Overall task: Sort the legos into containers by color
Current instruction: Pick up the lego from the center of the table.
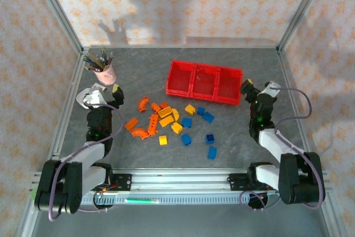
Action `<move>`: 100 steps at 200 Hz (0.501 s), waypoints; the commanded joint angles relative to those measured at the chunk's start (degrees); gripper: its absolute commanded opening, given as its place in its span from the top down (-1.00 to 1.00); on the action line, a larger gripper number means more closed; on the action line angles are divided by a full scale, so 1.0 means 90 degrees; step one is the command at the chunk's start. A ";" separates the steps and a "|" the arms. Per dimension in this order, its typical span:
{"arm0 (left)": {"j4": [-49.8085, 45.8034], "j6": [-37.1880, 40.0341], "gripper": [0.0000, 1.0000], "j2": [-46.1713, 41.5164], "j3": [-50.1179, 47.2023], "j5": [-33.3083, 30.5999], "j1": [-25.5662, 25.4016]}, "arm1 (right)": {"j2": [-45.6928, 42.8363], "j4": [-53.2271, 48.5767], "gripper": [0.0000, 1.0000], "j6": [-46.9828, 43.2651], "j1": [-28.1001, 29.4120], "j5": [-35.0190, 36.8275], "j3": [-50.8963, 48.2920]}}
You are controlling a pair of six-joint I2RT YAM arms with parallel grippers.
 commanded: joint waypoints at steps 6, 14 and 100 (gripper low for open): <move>-0.1693 -0.1449 -0.99 -0.0552 0.0518 0.0096 0.0050 | -0.0138 -0.2301 -1.00 0.1155 -0.0037 -0.0322 0.0608; -0.1718 -0.1657 -0.99 -0.0646 0.0528 0.0303 0.0050 | -0.0185 -0.2473 -1.00 0.1175 -0.0036 -0.0526 0.0637; -0.3570 -0.3290 -0.98 -0.1098 0.0665 0.1685 0.0041 | -0.0290 -0.4116 -0.99 0.1010 0.0707 -0.1460 0.1141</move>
